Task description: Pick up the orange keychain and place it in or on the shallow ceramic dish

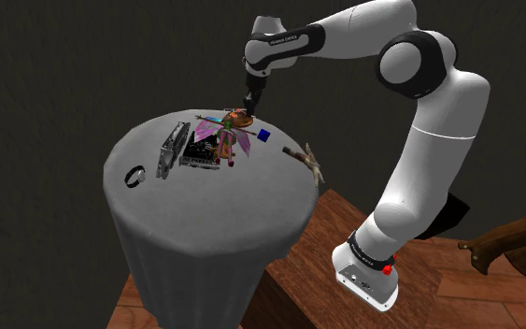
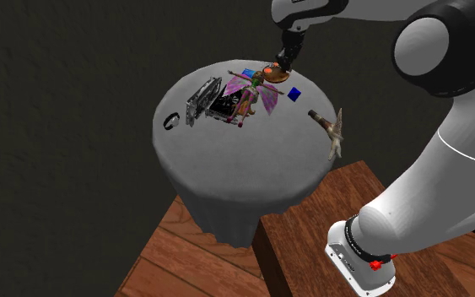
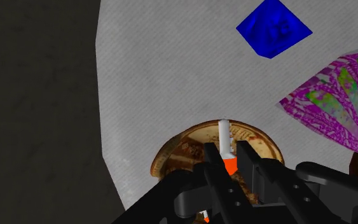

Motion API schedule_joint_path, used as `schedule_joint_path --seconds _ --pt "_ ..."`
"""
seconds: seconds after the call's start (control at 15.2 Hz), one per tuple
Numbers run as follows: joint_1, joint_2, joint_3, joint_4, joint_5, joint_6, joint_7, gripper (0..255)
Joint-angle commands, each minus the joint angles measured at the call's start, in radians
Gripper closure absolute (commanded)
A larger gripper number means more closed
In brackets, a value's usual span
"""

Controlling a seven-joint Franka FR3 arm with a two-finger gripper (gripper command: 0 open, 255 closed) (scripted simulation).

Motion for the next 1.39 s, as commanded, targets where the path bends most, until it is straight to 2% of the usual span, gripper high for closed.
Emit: schedule_joint_path --seconds 0.0,0.46,0.53,0.86,1.12,1.32 --pt "0.000 0.007 0.000 -0.015 0.000 0.023 0.000 255" --pt "0.000 0.007 0.000 -0.015 0.000 0.023 0.000 255" --pt "0.000 0.007 0.000 -0.015 0.000 0.023 0.000 0" --pt "0.000 0.007 0.000 -0.015 0.000 0.023 0.000 0" --pt "-0.001 -0.032 0.000 0.060 0.001 -0.092 -0.001 0" --pt "-0.001 -0.032 0.000 0.060 0.001 -0.092 -0.001 0"
